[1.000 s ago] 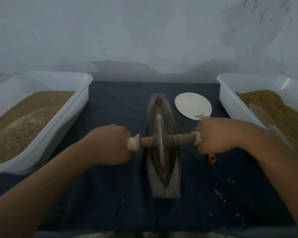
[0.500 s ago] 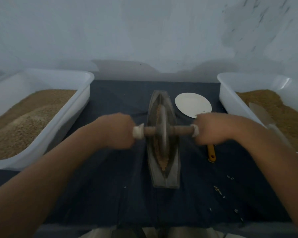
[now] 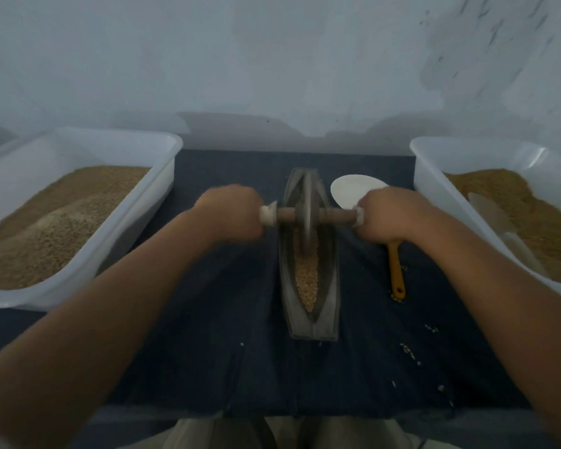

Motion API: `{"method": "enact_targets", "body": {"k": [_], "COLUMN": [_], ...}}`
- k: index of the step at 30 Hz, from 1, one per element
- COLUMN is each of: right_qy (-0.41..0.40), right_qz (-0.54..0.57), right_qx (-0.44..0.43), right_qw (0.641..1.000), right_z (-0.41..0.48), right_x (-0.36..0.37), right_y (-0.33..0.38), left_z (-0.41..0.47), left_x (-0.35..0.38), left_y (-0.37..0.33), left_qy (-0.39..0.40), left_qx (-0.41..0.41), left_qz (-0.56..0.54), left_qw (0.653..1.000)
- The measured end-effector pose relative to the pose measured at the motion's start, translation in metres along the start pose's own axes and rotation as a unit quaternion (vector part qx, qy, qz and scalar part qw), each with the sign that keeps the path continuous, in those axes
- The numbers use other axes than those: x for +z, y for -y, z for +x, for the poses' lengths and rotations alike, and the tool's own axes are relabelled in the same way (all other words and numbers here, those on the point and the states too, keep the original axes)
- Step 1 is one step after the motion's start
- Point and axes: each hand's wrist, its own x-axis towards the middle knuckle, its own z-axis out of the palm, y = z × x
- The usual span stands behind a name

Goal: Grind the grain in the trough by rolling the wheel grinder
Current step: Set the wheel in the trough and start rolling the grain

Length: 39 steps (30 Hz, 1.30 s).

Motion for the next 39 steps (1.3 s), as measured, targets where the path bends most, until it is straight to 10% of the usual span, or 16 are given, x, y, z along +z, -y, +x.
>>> {"method": "enact_targets", "body": {"k": [5,13,23,30,39], "right_qy": [0.161,-0.117,0.076,-0.131,0.087], "right_qz": [0.063,-0.021,0.048,-0.048,0.031], "right_qx": [-0.054,0.032,-0.079,0.042,-0.093], "right_qw": [0.983,0.992,0.993,0.989,0.991], "right_z": [-0.062,0.022,-0.068,0.025,-0.055], "right_x": [0.002,0.001,0.004,-0.001,0.005], "right_y": [-0.001,-0.001,0.001,0.007,-0.004], "left_z": [-0.067,0.032,-0.064,0.032,-0.06], "left_x": [0.016,-0.004,0.018,-0.006,0.018], "left_y": [0.007,-0.006,0.008,-0.003,0.011], "left_qy": [0.064,-0.085,0.039,-0.081,0.091], "left_qx": [0.05,-0.052,0.063,-0.051,0.055], "left_qz": [-0.003,0.037,0.0,0.037,-0.023], "left_qw": [0.997,0.994,0.997,0.995,0.994]}}
